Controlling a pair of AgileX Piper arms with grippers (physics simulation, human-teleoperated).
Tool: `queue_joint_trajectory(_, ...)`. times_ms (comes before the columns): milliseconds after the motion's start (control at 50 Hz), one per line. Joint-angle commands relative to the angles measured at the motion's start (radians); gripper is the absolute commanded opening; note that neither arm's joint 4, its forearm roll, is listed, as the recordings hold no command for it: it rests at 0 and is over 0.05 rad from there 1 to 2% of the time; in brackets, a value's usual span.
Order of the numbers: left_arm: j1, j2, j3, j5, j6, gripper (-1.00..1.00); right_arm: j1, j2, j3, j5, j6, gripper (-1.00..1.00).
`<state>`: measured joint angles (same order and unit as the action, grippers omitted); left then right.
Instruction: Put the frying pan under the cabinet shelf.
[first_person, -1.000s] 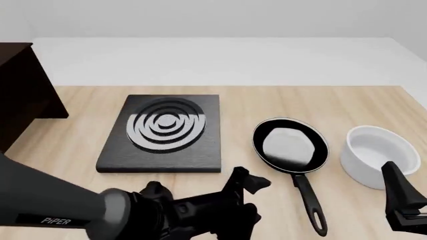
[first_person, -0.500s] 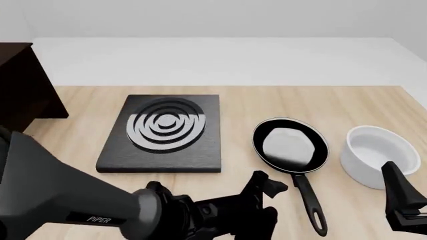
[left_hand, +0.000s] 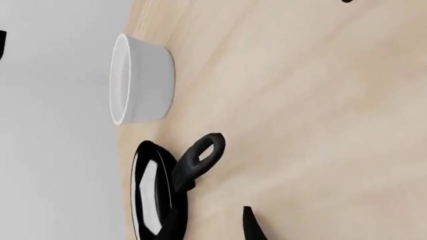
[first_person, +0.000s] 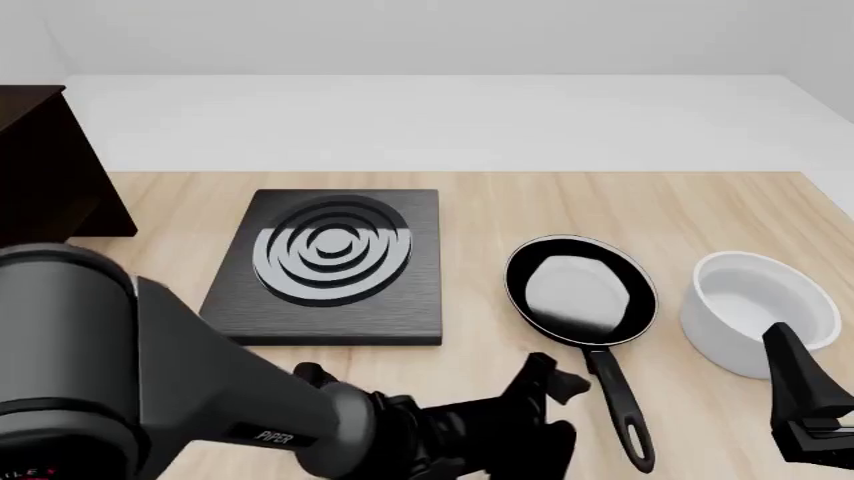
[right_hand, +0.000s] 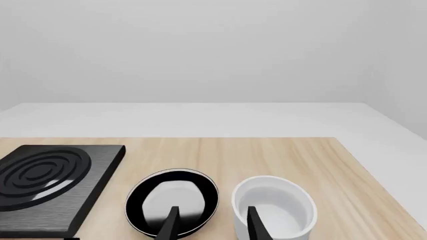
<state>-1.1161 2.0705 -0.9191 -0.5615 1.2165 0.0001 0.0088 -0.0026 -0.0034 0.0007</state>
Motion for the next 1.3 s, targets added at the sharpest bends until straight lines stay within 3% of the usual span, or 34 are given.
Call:
queue_joint_trajectory(20, 0.000, 0.069, -0.049, 0.010, 0.003, 1.00, 0.000, 0.000, 0.000, 0.000, 0.000, 1.00)
queue_joint_trajectory(820, 0.000, 0.229, -0.202, 0.097, 0.029, 1.00, 0.000, 0.000, 0.000, 0.000, 0.000, 1.00)
queue_joint_trajectory(1300, 0.012, 0.288, -0.249, 0.101, 0.094, 1.00, 0.000, 0.000, 0.000, 0.000, 0.000, 1.00)
